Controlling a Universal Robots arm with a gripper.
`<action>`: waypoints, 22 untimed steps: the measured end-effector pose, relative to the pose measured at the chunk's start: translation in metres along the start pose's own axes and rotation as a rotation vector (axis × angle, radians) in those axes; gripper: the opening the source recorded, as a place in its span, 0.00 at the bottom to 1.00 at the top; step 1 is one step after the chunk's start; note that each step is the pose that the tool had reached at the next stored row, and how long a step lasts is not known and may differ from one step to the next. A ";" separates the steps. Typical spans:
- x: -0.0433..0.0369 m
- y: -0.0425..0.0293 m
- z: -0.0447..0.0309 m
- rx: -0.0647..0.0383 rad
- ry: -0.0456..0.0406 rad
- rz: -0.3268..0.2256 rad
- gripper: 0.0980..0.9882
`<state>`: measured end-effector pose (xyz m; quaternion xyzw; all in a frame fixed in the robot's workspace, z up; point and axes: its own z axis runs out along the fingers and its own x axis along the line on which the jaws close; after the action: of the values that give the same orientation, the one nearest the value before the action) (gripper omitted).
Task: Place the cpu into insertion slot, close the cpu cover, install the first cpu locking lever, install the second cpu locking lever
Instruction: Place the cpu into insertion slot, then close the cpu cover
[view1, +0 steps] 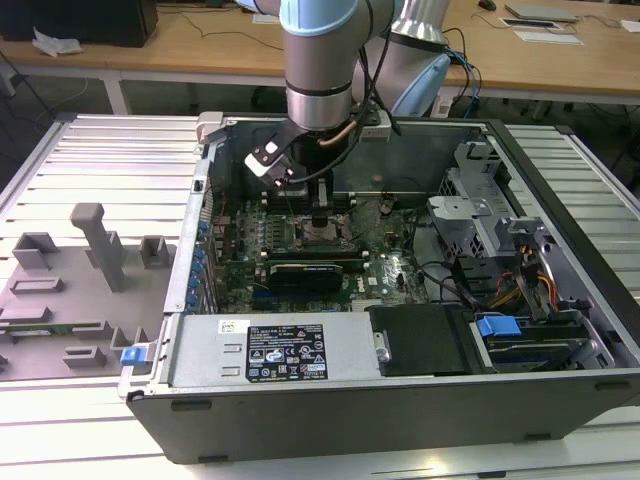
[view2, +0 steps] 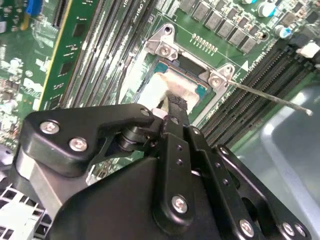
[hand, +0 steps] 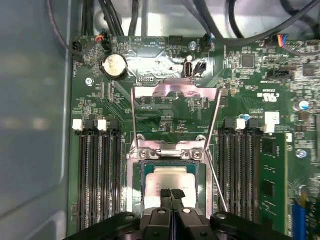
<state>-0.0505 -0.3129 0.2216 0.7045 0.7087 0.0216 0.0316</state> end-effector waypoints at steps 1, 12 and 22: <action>0.0000 0.0003 -0.0035 0.000 0.0000 0.000 0.01; -0.0004 0.0064 -0.0226 0.003 -0.0001 0.001 0.01; -0.0003 0.0064 -0.0225 0.003 0.0007 0.001 0.01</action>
<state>-0.0458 -0.3129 0.2445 0.7049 0.7083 0.0210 0.0304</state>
